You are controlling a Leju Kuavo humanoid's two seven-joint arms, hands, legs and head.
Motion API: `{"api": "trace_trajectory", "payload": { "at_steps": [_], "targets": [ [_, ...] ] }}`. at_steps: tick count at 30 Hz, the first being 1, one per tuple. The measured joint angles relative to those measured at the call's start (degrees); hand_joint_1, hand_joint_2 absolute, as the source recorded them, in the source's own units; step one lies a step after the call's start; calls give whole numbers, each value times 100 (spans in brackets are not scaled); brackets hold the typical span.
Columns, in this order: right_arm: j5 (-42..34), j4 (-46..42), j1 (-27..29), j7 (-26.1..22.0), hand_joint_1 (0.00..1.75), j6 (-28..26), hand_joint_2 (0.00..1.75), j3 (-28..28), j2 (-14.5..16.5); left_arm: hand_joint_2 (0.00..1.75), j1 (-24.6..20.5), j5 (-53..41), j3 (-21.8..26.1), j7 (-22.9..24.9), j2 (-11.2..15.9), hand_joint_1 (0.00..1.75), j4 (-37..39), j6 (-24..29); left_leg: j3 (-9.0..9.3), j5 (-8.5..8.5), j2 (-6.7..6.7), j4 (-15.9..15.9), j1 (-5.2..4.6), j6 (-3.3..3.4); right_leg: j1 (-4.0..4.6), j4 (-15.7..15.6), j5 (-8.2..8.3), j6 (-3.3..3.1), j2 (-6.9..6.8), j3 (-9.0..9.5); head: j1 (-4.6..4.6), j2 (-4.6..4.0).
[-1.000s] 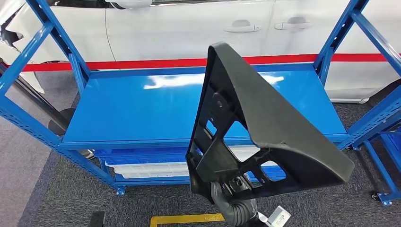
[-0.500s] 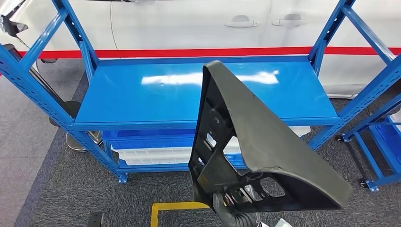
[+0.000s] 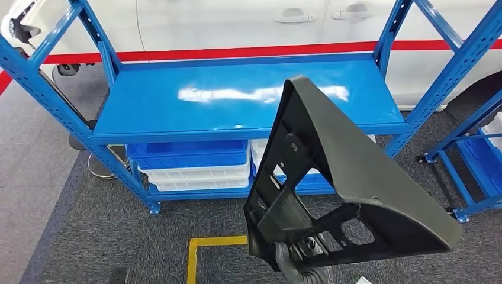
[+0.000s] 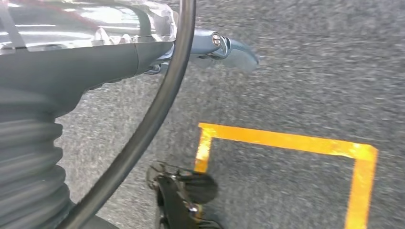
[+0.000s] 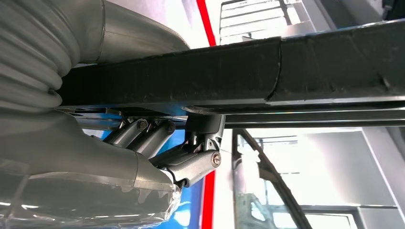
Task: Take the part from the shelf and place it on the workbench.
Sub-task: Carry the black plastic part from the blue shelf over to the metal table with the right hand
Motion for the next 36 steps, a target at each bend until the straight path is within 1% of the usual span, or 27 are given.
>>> {"api": "trace_trajectory", "payload": {
  "at_steps": [2,4,5,6,7,8,9,12,13,14,15,16,17,19,20,22,24,25,27,28,29,30,31,32,34,35,36],
  "targets": [
    [-1,0,26,0,175,-1,175,-14,1,175,-6,-13,0,8,25,0,-1,-28,558,260,-4,-589,-21,64,14,33,106,22,-1,-147,0,0],
    [-1,-1,42,-2,175,-5,175,-34,2,175,-35,-28,-1,28,49,0,-2,-47,1145,207,-7,-1408,-56,129,29,49,206,69,-12,-216,0,0],
    [-2,-1,50,-4,175,-8,175,-52,3,175,-50,-37,-1,43,64,0,-2,-62,1302,137,-7,-1668,-78,155,26,45,261,100,-23,-225,1,0],
    [-4,-1,60,-6,175,-17,175,-75,4,175,-57,-52,-1,62,74,0,-2,-84,1340,121,-7,-1783,-94,173,21,28,318,136,-31,-228,1,0],
    [-8,0,75,-7,175,-28,175,-99,4,175,-56,-64,-1,81,84,0,-2,-107,1303,174,-1,-1808,-86,197,13,16,362,173,-36,-235,2,0],
    [-15,-1,99,-8,175,-41,175,-128,5,175,-52,-79,-1,97,90,0,-1,-132,1261,248,10,-1831,-78,234,7,47,312,205,-25,-262,2,0],
    [-23,-1,127,-10,175,-52,175,-156,5,175,-51,-93,-1,111,97,0,-1,-156,1198,333,22,-1854,-65,274,2,161,145,234,-11,-312,3,0],
    [-40,-1,213,-18,175,-66,175,-254,4,175,-52,-125,-2,121,128,0,0,-220,936,563,45,-1864,-55,337,-24,1082,-722,296,12,-553,3,0],
    [-42,0,237,-20,175,-67,175,-285,4,175,-50,-132,-2,121,138,0,0,-232,843,633,48,-1854,-56,330,-33,1418,-857,314,12,-599,3,0],
    [-42,0,258,-22,175,-68,175,-309,4,175,-48,-134,-2,121,146,0,0,-234,747,699,52,-1837,-56,320,-44,1631,-843,329,11,-584,2,0],
    [-43,0,275,-24,175,-68,175,-329,4,175,-47,-134,-2,121,152,0,0,-234,650,759,55,-1813,-55,305,-54,1677,-722,338,10,-487,2,0],
    [-43,0,286,-24,175,-68,175,-345,4,175,-47,-133,-2,121,156,0,0,-234,556,809,55,-1782,-53,287,-64,1501,-558,339,9,-281,2,0],
    [-43,0,292,-24,175,-68,175,-361,5,175,-48,-133,-2,121,159,0,0,-235,473,848,55,-1741,-51,266,-71,1141,-453,330,8,30,1,0],
    [-43,-1,292,-26,175,-68,175,-386,7,175,-49,-134,-2,116,170,0,0,-255,356,907,48,-1649,-64,213,-56,306,-515,286,9,644,1,0],
    [-41,-2,298,-28,175,-69,175,-397,8,175,-50,-135,-2,111,180,0,0,-281,326,937,45,-1617,-69,180,-47,39,-594,257,11,815,1,0],
    [-33,-2,331,-36,175,-77,175,-419,16,175,-41,-144,-2,100,201,0,0,-356,297,1013,39,-1603,-64,104,-27,-86,-611,177,12,835,1,0],
    [-9,-10,381,-40,175,-91,175,-446,40,175,-10,-180,-4,96,231,0,0,-435,227,879,22,-1491,-38,33,-28,-100,-505,76,-5,740,1,0],
    [7,-25,409,-41,175,-102,175,-461,62,175,11,-209,-5,96,254,0,1,-479,156,655,14,-1302,-27,4,-35,-108,-440,31,-13,673,1,0],
    [40,-72,470,-44,175,-130,175,-492,102,175,40,-260,-8,86,303,0,2,-556,-20,64,10,-652,-15,-42,-23,-101,-314,-17,-16,512,0,0],
    [58,-96,508,-46,175,-144,175,-516,120,175,51,-286,-9,73,332,0,2,-596,-78,-125,10,-306,-12,-55,-11,-94,-249,-22,-17,424,0,0],
    [79,-117,549,-50,175,-152,175,-546,133,175,65,-304,-10,55,358,0,2,-626,-72,-163,10,-77,-12,-59,0,-81,-187,-22,-18,333,1,0],
    [97,-135,593,-56,175,-155,175,-577,144,175,85,-322,-11,36,382,0,2,-653,18,-69,10,-23,-12,-53,10,-63,-132,-21,-18,244,0,0],
    [110,-153,636,-64,175,-152,175,-607,157,175,106,-333,-11,18,405,0,2,-675,207,102,9,-172,-14,-35,19,-40,-82,-16,-18,158,1,0],
    [118,-174,668,-74,175,-150,175,-634,171,175,121,-338,-11,4,426,0,2,-690,488,256,5,-507,-20,-4,26,-13,-36,-10,-17,83,1,0],
    [125,-212,699,-89,175,-146,175,-674,199,175,124,-346,-13,-19,473,0,1,-708,1071,279,-2,-1351,-51,75,40,29,46,25,-16,-17,1,0],
    [131,-226,707,-97,175,-143,175,-690,214,175,123,-355,-14,-31,493,0,1,-711,1242,224,-5,-1643,-72,109,37,34,88,53,-20,-34,2,0],
    [144,-239,717,-107,175,-135,175,-703,227,175,127,-370,-14,-46,511,0,0,-719,1310,177,-6,-1796,-92,136,29,27,134,88,-25,-42,1,0]
  ]
}}
